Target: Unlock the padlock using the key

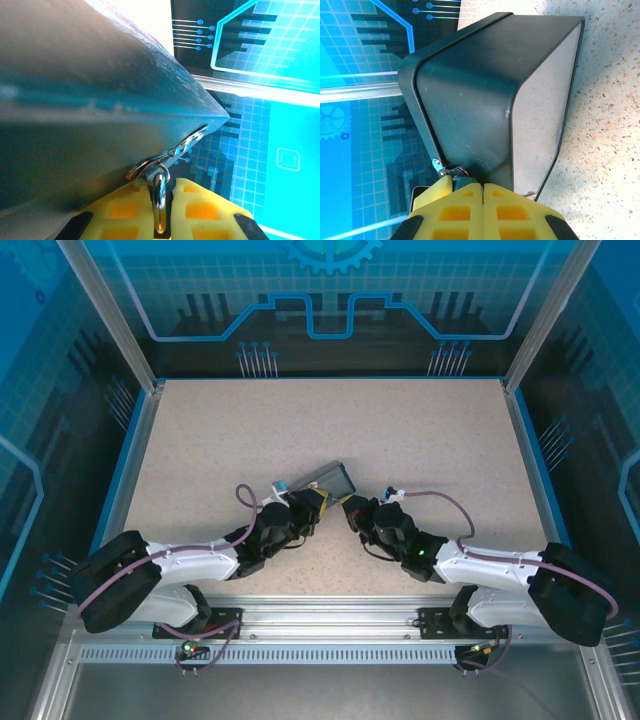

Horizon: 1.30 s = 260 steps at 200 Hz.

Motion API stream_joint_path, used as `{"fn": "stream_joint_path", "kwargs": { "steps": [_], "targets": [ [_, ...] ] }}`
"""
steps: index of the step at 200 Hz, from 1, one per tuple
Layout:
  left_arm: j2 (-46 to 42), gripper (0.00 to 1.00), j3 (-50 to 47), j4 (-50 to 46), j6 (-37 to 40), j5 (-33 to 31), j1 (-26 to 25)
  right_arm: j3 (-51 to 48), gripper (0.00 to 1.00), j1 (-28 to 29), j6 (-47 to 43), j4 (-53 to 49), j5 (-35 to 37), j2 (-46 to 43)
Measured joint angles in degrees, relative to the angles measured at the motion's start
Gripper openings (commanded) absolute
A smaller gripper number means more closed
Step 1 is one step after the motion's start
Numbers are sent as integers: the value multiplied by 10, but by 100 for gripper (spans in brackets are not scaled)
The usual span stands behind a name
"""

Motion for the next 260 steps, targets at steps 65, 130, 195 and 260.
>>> {"fn": "stream_joint_path", "kwargs": {
  "steps": [65,130,195,260],
  "targets": [
    [8,0,0,11,0,-4,0,0,0,-1,0,5,0,2],
    [8,0,0,11,0,-4,0,0,0,-5,0,6,0,2],
    [8,0,0,11,0,-4,-2,0,0,-5,-1,6,-3,-1],
    [11,0,0,16,1,-6,-2,6,0,-9,7,2,-13,4]
  ]
}}
